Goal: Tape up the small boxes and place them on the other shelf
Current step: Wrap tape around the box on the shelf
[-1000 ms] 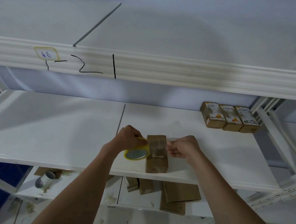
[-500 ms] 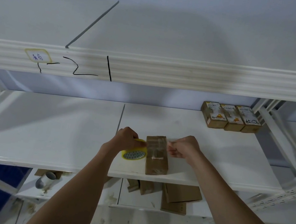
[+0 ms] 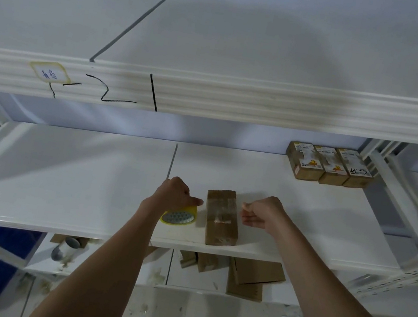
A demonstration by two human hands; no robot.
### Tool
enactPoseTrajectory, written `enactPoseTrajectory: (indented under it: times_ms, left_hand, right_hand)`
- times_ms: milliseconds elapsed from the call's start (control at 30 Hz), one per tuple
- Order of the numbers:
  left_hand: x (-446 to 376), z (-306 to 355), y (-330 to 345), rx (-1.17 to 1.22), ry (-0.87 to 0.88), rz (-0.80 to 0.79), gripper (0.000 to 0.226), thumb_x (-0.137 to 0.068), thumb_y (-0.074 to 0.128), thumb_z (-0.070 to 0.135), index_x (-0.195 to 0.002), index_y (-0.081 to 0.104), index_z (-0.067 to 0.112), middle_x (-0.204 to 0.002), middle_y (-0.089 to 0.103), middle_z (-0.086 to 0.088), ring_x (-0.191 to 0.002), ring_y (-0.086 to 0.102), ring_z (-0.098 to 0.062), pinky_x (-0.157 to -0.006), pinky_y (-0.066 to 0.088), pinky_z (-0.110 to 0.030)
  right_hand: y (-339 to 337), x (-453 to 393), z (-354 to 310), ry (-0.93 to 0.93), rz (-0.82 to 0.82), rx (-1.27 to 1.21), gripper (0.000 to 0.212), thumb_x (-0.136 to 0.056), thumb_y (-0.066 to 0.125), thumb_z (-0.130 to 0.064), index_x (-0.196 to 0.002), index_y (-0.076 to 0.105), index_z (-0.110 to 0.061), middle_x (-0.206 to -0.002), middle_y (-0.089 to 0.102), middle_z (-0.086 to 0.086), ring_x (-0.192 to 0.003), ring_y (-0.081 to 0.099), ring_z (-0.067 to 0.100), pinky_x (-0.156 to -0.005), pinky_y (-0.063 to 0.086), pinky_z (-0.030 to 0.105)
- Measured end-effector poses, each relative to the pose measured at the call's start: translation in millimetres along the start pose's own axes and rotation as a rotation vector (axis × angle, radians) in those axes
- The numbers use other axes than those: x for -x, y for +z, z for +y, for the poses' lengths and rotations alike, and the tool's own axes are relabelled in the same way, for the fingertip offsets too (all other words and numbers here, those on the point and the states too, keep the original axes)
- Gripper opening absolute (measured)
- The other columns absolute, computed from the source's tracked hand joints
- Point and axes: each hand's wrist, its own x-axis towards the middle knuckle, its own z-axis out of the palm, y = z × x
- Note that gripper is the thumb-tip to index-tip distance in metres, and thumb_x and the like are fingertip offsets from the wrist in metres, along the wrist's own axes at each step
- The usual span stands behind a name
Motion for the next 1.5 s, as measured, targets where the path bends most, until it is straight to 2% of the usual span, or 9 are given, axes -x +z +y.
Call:
enactPoseTrajectory:
  times_ms: [133,400,567,700,833,933,1067,1300,1500]
  left_hand:
    - [-2,1,6,-0.047,0.001,0.021,0.042,-0.076,0.075,0.06,-0.066,0.062,0.022,-0.073,0.061,0.001,-0.072,0.063,-0.019,-0.063,0.048,-0.026]
    - [-10,-2,8,-0.111,-0.026,0.025,0.043,-0.076,0.075,0.061,-0.079,0.066,0.019,-0.078,0.063,0.0,-0.074,0.062,-0.019,-0.067,0.049,-0.028]
    - [-15,-1,8,-0.119,-0.039,0.015,0.047,-0.073,0.076,0.064,-0.081,0.065,0.019,-0.083,0.066,-0.002,-0.077,0.065,-0.021,-0.074,0.057,-0.032]
    - [-15,0,12,-0.114,-0.043,0.01,0.046,-0.072,0.076,0.063,-0.081,0.065,0.02,-0.083,0.065,-0.001,-0.077,0.063,-0.021,-0.071,0.054,-0.031]
    - [-16,1,15,-0.106,-0.043,0.018,0.043,-0.075,0.075,0.061,-0.082,0.065,0.019,-0.083,0.063,0.0,-0.075,0.061,-0.019,-0.067,0.049,-0.029]
    - [-18,1,16,-0.122,-0.037,0.027,0.047,-0.075,0.075,0.062,-0.088,0.07,0.017,-0.086,0.065,-0.001,-0.076,0.061,-0.019,-0.068,0.049,-0.028]
    - [-19,0,18,-0.122,-0.043,0.025,0.053,-0.075,0.075,0.063,-0.096,0.073,0.014,-0.084,0.063,0.001,-0.075,0.061,-0.019,-0.067,0.049,-0.029]
    - [-18,0,20,-0.138,-0.039,0.024,0.049,-0.075,0.075,0.063,-0.089,0.071,0.016,-0.08,0.061,0.002,-0.073,0.061,-0.018,-0.066,0.048,-0.028]
    - [-17,-3,24,-0.134,-0.038,0.038,0.051,-0.075,0.074,0.064,-0.091,0.073,0.015,-0.083,0.065,0.0,-0.074,0.061,-0.018,-0.065,0.048,-0.028]
  right_hand:
    - [1,-6,9,0.048,0.002,0.004,0.02,-0.087,0.077,-0.008,-0.094,0.068,0.008,-0.086,0.075,0.018,-0.08,0.075,0.029,-0.076,0.063,0.041]
    - [7,-9,9,0.117,-0.084,-0.072,0.025,-0.087,0.074,-0.002,-0.108,0.067,0.01,-0.09,0.072,0.019,-0.073,0.07,0.026,-0.06,0.061,0.036]
    - [10,-15,12,0.081,-0.023,-0.044,0.023,-0.084,0.078,-0.001,-0.103,0.07,0.01,-0.086,0.072,0.019,-0.066,0.068,0.022,-0.061,0.062,0.034]
    - [11,-18,16,0.045,0.003,-0.022,0.021,-0.084,0.077,-0.001,-0.1,0.07,0.011,-0.087,0.072,0.021,-0.063,0.067,0.022,-0.054,0.06,0.031]
    - [15,-26,18,0.043,0.093,0.011,0.019,-0.084,0.079,-0.002,-0.095,0.071,0.012,-0.083,0.074,0.023,-0.059,0.066,0.024,-0.07,0.062,0.04]
    - [17,-30,18,0.036,0.133,0.02,0.014,-0.085,0.077,0.0,-0.093,0.072,0.011,-0.079,0.074,0.022,-0.051,0.065,0.021,-0.058,0.062,0.034]
    - [17,-33,18,0.032,0.149,0.043,0.014,-0.082,0.079,0.001,-0.09,0.072,0.011,-0.077,0.073,0.023,-0.05,0.066,0.022,-0.054,0.062,0.034]
    - [16,-36,23,0.005,0.129,0.071,0.014,-0.082,0.081,-0.004,-0.088,0.073,0.006,-0.079,0.075,0.019,-0.074,0.076,0.03,-0.074,0.064,0.044]
    - [18,-36,27,0.027,0.122,0.057,0.016,-0.083,0.081,-0.011,-0.086,0.073,0.003,-0.081,0.075,0.017,-0.081,0.076,0.03,-0.077,0.063,0.043]
